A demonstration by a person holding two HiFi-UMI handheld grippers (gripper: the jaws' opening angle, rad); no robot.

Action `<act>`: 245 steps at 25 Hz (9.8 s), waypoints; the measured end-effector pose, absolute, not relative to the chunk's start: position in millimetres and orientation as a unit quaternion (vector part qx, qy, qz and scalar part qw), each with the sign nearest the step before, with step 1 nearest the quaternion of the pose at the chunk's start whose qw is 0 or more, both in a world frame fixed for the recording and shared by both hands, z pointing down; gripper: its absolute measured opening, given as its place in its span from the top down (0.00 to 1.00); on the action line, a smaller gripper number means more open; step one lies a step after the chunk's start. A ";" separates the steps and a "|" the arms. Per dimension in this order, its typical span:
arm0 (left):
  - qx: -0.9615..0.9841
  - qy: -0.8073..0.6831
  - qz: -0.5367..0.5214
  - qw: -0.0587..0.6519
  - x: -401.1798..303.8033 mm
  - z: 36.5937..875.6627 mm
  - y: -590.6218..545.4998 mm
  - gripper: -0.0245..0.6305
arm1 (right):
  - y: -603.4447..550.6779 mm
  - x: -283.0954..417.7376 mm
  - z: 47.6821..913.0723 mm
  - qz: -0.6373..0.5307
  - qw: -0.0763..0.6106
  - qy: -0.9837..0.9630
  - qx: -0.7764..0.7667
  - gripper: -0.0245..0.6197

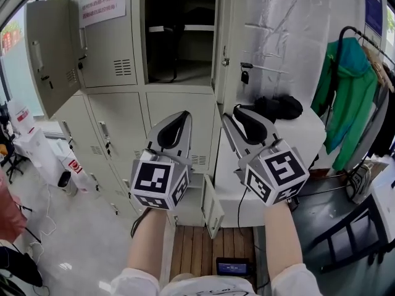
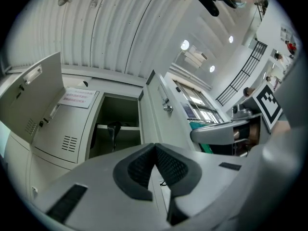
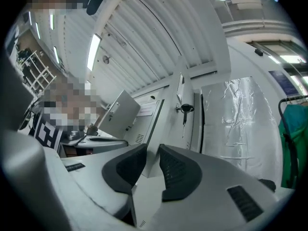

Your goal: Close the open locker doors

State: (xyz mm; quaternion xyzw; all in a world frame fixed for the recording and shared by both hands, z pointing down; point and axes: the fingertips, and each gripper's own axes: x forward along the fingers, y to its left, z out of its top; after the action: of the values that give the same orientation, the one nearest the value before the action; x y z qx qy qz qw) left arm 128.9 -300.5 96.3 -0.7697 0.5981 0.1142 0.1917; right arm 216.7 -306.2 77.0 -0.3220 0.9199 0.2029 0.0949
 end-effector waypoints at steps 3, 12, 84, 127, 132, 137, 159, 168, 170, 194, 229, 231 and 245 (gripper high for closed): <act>-0.761 0.610 0.113 0.190 116.7 99.3 -300.3 0.92 | -304.6 201.9 77.3 0.191 0.107 0.930 -0.295 0.79; -0.735 0.641 0.109 0.195 74.7 97.1 -301.1 0.92 | -303.4 152.8 75.2 0.197 0.098 0.945 -0.242 0.77; -0.740 0.647 0.081 0.166 -114.1 65.0 -452.9 0.92 | -496.8 -51.3 68.6 0.170 0.013 0.924 -0.342 0.85; -0.583 0.784 0.072 0.202 -123.8 58.2 -319.4 0.72 | -366.9 -52.8 63.7 0.201 0.090 0.956 -0.192 0.85; -0.542 0.810 0.059 0.215 -151.3 54.5 -290.1 0.72 | -348.0 -81.1 67.4 0.191 0.099 0.963 -0.161 0.85; -0.487 0.843 0.066 0.220 -187.0 54.8 -249.7 0.69 | -323.6 -108.1 67.3 0.191 0.112 0.966 -0.131 0.85; -0.466 0.863 0.046 0.188 -322.9 48.2 -199.0 0.69 | -263.1 -229.4 53.5 0.223 0.130 0.961 -0.104 0.86; -0.499 0.838 0.038 0.216 -355.4 49.1 -203.8 0.68 | -265.7 -273.6 62.6 0.233 0.138 0.954 -0.129 0.86; -0.504 0.835 0.039 0.219 -364.6 48.1 -201.5 0.68 | -265.8 -282.4 61.1 0.236 0.140 0.952 -0.137 0.86; -0.573 0.794 0.080 0.187 -483.1 58.4 -205.6 0.68 | -273.8 -379.0 70.5 0.263 0.110 0.934 -0.217 0.87; -0.594 0.782 0.097 0.165 -602.8 60.8 -295.2 0.68 | -319.7 -477.2 63.2 0.318 0.108 0.917 -0.218 0.87; -0.596 0.780 0.094 0.165 -610.8 61.1 -303.2 0.68 | -323.9 -479.6 61.8 0.322 0.109 0.914 -0.221 0.87; -0.616 0.771 0.089 0.137 -645.0 70.2 -360.6 0.68 | -344.0 -502.8 68.7 0.336 0.097 0.911 -0.217 0.90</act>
State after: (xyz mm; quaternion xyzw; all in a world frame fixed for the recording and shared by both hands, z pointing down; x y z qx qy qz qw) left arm -645.0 -360.6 70.2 -0.6155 0.7710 0.0894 0.1369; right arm -502.8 -344.0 68.7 -0.2173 0.9115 0.3355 0.0973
